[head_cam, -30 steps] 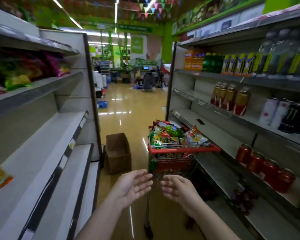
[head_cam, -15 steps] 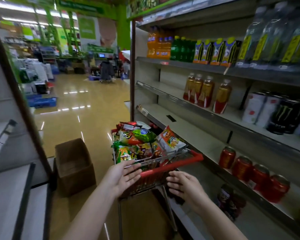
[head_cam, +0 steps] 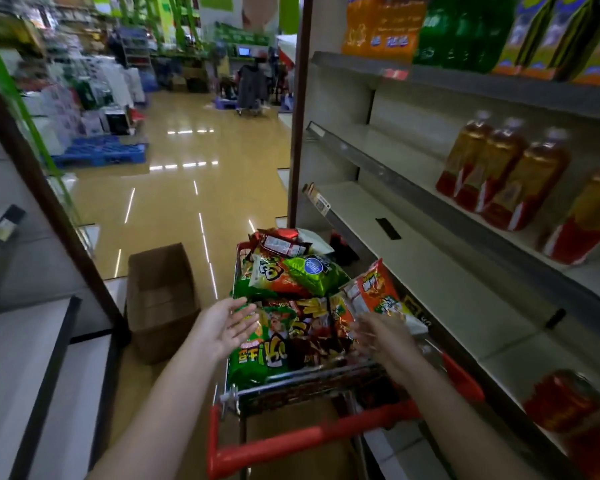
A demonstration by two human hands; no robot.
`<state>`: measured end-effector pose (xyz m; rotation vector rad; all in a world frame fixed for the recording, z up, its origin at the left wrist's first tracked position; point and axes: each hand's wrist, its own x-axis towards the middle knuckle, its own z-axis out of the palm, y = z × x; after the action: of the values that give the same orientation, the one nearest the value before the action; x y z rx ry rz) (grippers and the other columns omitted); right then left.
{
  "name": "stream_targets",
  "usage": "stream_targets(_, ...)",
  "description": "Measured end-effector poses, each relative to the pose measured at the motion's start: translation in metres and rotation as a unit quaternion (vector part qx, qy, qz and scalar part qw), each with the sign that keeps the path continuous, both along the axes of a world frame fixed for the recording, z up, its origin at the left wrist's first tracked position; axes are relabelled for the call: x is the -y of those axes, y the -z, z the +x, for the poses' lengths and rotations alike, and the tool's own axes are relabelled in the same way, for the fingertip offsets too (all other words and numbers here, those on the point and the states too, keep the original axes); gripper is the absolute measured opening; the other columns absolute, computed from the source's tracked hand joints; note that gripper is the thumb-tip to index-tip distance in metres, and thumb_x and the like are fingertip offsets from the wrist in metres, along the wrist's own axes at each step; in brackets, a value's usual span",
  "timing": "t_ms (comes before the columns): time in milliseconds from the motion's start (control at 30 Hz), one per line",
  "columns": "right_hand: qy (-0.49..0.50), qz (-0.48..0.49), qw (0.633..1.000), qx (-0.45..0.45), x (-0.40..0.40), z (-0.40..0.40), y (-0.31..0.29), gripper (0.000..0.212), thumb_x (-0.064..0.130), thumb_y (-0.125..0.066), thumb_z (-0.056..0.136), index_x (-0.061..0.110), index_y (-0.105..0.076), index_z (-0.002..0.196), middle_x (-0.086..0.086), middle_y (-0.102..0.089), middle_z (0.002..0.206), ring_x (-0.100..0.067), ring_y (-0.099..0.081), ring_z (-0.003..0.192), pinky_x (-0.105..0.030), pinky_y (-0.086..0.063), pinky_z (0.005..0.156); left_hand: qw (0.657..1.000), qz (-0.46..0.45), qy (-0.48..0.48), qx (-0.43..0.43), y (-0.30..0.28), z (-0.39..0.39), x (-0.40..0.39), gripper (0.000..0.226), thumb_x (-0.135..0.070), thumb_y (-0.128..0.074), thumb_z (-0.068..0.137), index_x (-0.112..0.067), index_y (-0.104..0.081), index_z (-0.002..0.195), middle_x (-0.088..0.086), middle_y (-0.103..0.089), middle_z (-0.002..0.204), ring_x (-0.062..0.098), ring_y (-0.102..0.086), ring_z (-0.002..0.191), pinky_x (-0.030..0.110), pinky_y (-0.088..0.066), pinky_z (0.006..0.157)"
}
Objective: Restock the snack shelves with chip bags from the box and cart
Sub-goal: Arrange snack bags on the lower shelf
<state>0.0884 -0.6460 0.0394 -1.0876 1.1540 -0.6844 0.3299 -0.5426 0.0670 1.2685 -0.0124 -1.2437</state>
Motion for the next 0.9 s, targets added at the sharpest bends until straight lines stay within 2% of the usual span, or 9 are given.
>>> stream_targets(133, -0.037, -0.109, 0.983, -0.141, 0.046, 0.019, 0.02, 0.017, 0.02, -0.055, 0.098, 0.006, -0.063, 0.106, -0.007, -0.068, 0.097, -0.017, -0.065, 0.084, -0.024, -0.053, 0.067, 0.995, 0.07, 0.01, 0.076, 0.024, 0.018, 0.049, 0.032, -0.007, -0.052, 0.096, 0.0, -0.051, 0.128, 0.018, -0.061, 0.113, 0.033, -0.056, 0.11, 0.037, -0.048, 0.089)
stream_targets(267, -0.064, -0.255, 0.905, -0.335, 0.112, 0.003, 0.029, 0.017, 0.024, -0.065, 0.092, 0.015, -0.06, 0.106, -0.005, -0.062, 0.109, -0.016, -0.06, 0.094, -0.023, -0.047, 0.075, 0.977, 0.132, 0.049, 0.162, 0.045, 0.021, 0.088, 0.032, -0.009, -0.052, 0.097, 0.0, -0.052, 0.127, 0.016, -0.056, 0.116, 0.026, -0.055, 0.104, 0.033, -0.049, 0.08)
stream_targets(333, -0.056, -0.28, 0.864, -0.415, 0.14, -0.008, 0.028, 0.034, 0.028, -0.069, 0.088, 0.012, -0.058, 0.116, -0.011, -0.056, 0.118, -0.021, -0.056, 0.102, -0.03, -0.046, 0.085, 0.971, 0.135, 0.071, 0.183, 0.052, 0.021, 0.101, 0.031, -0.01, -0.05, 0.098, -0.001, -0.053, 0.128, 0.017, -0.052, 0.131, 0.029, -0.051, 0.119, 0.037, -0.048, 0.091)
stream_targets(467, -0.098, -0.226, 0.801, -0.546, 0.171, -0.019, 0.045, 0.084, 0.053, -0.072, 0.08, 0.006, -0.037, 0.14, -0.018, -0.045, 0.135, -0.031, -0.045, 0.125, -0.039, -0.04, 0.101, 0.965, 0.128, 0.125, 0.192, 0.064, 0.019, 0.126, 0.015, -0.012, -0.05, 0.097, -0.011, -0.059, 0.109, 0.013, -0.059, 0.125, 0.03, -0.057, 0.112, 0.044, -0.05, 0.097)
stream_targets(567, -0.149, -0.143, 0.817, -0.539, 0.178, -0.028, 0.07, 0.111, 0.061, -0.076, 0.07, 0.006, -0.018, 0.148, -0.018, -0.042, 0.145, -0.034, -0.045, 0.13, -0.046, -0.042, 0.105, 0.966, 0.11, 0.143, 0.183, 0.065, 0.008, 0.138, 0.015, -0.007, -0.046, 0.098, -0.008, -0.06, 0.104, 0.014, -0.064, 0.107, 0.028, -0.062, 0.089, 0.045, -0.055, 0.085)
stream_targets(633, -0.176, -0.121, 0.836, -0.506, 0.175, -0.028, 0.08, 0.103, 0.05, -0.08, 0.071, 0.011, -0.022, 0.146, -0.011, -0.051, 0.14, -0.028, -0.055, 0.123, -0.045, -0.046, 0.1, 0.968, 0.1, 0.147, 0.176, 0.062, -0.003, 0.142, 0.017, -0.005, -0.042, 0.1, -0.006, -0.059, 0.101, 0.014, -0.064, 0.097, 0.026, -0.061, 0.079, 0.036, -0.055, 0.07)
stream_targets(733, -0.193, -0.161, 0.83, -0.498, 0.17, -0.028, 0.08, 0.092, 0.049, -0.079, 0.074, 0.02, -0.029, 0.146, 0.0, -0.06, 0.129, -0.021, -0.061, 0.111, -0.035, -0.05, 0.089, 0.974, 0.08, 0.145, 0.156, 0.057, -0.021, 0.148, 0.014, -0.003, -0.046, 0.098, -0.004, -0.059, 0.101, 0.013, -0.066, 0.09, 0.025, -0.062, 0.074, 0.035, -0.052, 0.069)
stream_targets(833, -0.206, -0.221, 0.784, -0.542, 0.166, -0.02, 0.053, 0.085, 0.057, -0.073, 0.075, 0.017, -0.034, 0.14, -0.004, -0.056, 0.128, -0.022, -0.057, 0.113, -0.035, -0.05, 0.087, 0.978, 0.059, 0.162, 0.113, 0.055, -0.042, 0.148, 0.014, -0.008, -0.054, 0.096, -0.003, -0.06, 0.109, 0.015, -0.068, 0.094, 0.025, -0.066, 0.073, 0.032, -0.055, 0.064)
stream_targets(900, -0.2, -0.303, 0.725, -0.586, 0.152, -0.005, 0.029, 0.079, 0.057, -0.067, 0.08, 0.018, -0.032, 0.139, -0.005, -0.048, 0.131, -0.022, -0.05, 0.119, -0.033, -0.047, 0.087, 0.976, 0.04, 0.193, 0.096, 0.052, -0.061, 0.149, 0.03, -0.013, -0.061, 0.093, -0.005, -0.058, 0.121, 0.015, -0.066, 0.103, 0.029, -0.066, 0.09, 0.034, -0.057, 0.067)
